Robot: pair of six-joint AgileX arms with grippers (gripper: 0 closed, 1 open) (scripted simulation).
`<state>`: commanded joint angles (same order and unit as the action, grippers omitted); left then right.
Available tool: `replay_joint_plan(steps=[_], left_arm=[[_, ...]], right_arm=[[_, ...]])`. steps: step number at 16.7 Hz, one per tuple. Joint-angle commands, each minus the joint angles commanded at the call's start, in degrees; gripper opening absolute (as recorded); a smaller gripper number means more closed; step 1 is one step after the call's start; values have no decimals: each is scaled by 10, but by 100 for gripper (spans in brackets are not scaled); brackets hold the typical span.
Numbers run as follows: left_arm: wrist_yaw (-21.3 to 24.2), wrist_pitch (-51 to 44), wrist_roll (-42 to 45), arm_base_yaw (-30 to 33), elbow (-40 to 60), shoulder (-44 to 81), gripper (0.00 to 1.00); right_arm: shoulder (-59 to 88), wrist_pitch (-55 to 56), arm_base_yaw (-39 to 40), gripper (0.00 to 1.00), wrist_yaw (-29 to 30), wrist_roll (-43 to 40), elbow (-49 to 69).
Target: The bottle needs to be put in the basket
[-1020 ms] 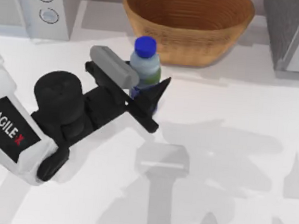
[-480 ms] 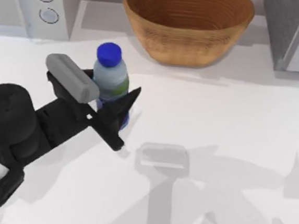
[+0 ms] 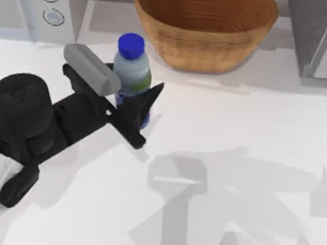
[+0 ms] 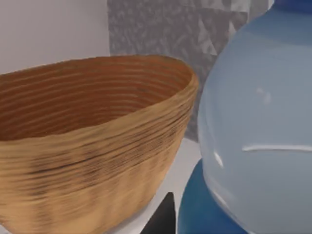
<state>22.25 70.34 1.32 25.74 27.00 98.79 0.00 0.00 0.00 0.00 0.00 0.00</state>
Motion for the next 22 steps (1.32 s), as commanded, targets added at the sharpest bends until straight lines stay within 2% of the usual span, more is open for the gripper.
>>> replay_joint_plan(steps=[4,11,15,18,22], left_arm=[[6,-92,2,-1,145,59,0],[13,-299,5,-9,484,160,0],[14,-411,7,-17,640,203,0],[14,-466,8,-21,706,226,0],[15,-479,9,-22,720,233,0]], right_arm=[[0,0,0,100,0,0,0],[0,0,0,100,0,0,0],[0,0,0,100,0,0,0],[0,0,0,100,0,0,0],[0,0,0,100,0,0,0]])
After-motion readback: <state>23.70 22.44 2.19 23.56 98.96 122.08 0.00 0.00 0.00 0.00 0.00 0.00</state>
